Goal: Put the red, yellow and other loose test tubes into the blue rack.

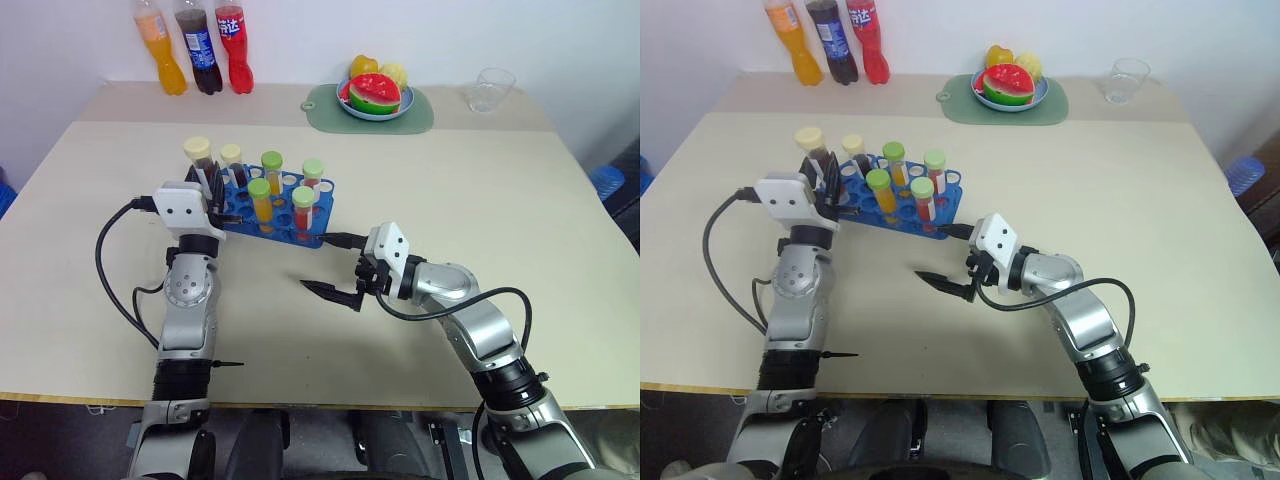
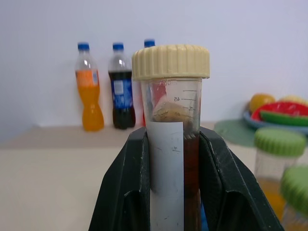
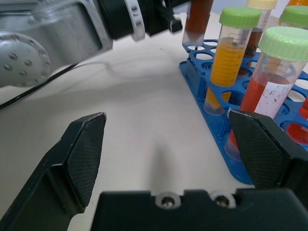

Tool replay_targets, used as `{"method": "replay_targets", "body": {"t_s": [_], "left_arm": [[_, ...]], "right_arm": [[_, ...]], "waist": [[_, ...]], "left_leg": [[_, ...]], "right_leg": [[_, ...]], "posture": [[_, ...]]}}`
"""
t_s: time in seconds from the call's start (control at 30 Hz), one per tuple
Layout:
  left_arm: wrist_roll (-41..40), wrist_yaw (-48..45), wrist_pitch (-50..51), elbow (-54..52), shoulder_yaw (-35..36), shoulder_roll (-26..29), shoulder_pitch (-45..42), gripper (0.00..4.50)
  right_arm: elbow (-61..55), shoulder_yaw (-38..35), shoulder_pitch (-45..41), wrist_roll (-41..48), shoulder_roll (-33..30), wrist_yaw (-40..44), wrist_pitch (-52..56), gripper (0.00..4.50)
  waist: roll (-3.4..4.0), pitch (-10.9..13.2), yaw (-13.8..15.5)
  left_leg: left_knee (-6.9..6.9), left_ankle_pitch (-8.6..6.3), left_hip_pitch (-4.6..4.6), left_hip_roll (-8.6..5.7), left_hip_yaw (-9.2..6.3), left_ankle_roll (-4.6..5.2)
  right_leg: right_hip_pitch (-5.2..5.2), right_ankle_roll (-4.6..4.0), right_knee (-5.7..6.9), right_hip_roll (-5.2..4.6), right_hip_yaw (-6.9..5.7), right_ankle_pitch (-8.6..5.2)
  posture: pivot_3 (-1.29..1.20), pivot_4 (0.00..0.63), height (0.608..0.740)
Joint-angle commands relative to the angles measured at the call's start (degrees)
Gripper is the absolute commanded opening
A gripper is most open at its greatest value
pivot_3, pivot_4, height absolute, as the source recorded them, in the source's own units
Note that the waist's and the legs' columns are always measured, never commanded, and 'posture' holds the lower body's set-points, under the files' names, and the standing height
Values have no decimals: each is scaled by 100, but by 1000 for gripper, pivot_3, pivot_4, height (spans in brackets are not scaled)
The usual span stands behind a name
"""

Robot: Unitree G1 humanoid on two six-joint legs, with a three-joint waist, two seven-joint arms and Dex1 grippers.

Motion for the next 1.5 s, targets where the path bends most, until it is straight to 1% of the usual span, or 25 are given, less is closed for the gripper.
{"method": "replay_targets", "body": {"t_s": [0.03,0.17,0.37,0.8,0.87,0.9,0.97,1.0,1.07,1.13,1.2,1.27,1.37,1.4,1.47,1.5], "left_arm": [[-8,-34,-269,137,47,23,-192,755],[-34,-106,-328,528,50,34,-339,755],[142,-106,-616,1165,20,145,-561,755],[-54,-186,-936,1616,100,111,-636,755],[-208,-205,-907,1548,168,61,-597,1786],[-225,-203,-908,1473,179,64,-556,2141],[-239,-232,-869,1220,188,86,-441,3182],[-337,-278,-800,979,219,99,-350,3630],[-691,-422,-451,257,324,178,-83,3630],[-1270,-716,207,-856,573,542,361,3630],[-1604,-843,729,-1531,693,786,643,3630],[-2169,-1191,1558,-2165,1000,1349,1148,3630],[-2510,-1755,2486,-2797,1342,2241,1972,3630],[-2567,-1848,2650,-2924,1390,2404,2128,3630],[-2762,-2312,3104,-3216,1626,2905,2744,3630],[-2856,-2454,3277,-3326,1730,3050,2952,3630]], "right_arm": [[-265,-41,56,47,23,-39,-29,4500],[-285,-45,94,46,24,-69,-30,4500],[-261,-33,92,46,42,-94,-39,4500],[-272,-50,121,51,21,-114,-62,4500],[-261,-63,108,61,16,-105,-65,4500],[-262,-77,104,70,9,-99,-70,4500],[-273,-118,87,90,-5,-95,-70,4500],[-293,-156,63,119,-21,-92,-45,4500],[-370,-280,11,173,-105,-91,16,4500],[-528,-564,-63,337,-287,-105,233,4500],[-623,-785,-68,505,-447,-74,392,4500],[-623,-1119,-22,634,-776,-3,555,4500],[-370,-1683,116,765,-1382,208,683,4500],[-296,-1786,149,800,-1515,261,692,4500],[-52,-2126,297,878,-1949,466,757,4500],[52,-2245,342,910,-2100,551,770,4500]], "waist": [[0,0,-2],[0,0,-1],[0,0,-4],[0,0,-11],[0,0,-9],[0,0,-9],[0,0,-14],[0,0,-14],[0,0,-15],[1,0,-35],[1,0,-32],[0,0,-16],[4,1,-20],[7,3,-7],[4,3,9],[5,3,10]], "left_leg": [[0,0,0,0,0,0],[0,0,0,0,0,0],[0,1,3,0,0,0],[0,0,6,1,0,0],[0,0,6,1,0,0],[0,0,6,1,0,0],[0,0,6,1,0,0],[0,0,6,1,0,0],[-1,0,6,1,-1,0],[-1,0,4,4,-1,0],[-1,0,4,11,-6,0],[-2,0,6,10,-7,0],[-4,-3,18,10,-3,5],[-5,-6,19,10,-2,10],[-5,-9,24,10,0,15],[-5,-9,24,11,-1,16]], "right_leg": [[0,0,0,0,0,0],[0,0,0,0,0,0],[2,0,1,1,-1,0],[4,0,1,2,-1,0],[4,0,1,2,-1,0],[4,0,1,2,-1,0],[4,0,1,2,-1,0],[4,0,1,2,-1,0],[3,0,1,2,-1,0],[2,0,1,2,-1,0],[1,-1,2,3,0,0],[3,-1,4,3,0,-1],[19,-2,-3,3,-1,-2],[22,-3,-9,5,-2,-2],[30,-3,-15,5,-2,-3],[31,-3,-18,6,-3,-3]], "posture": [[0,150,734],[0,150,734],[0,150,734],[0,150,734],[0,150,734],[0,150,734],[0,150,734],[0,150,734],[0,150,734],[0,150,734],[0,150,734],[0,150,734],[0,150,734],[0,150,734],[0,150,734],[0,150,734]]}}
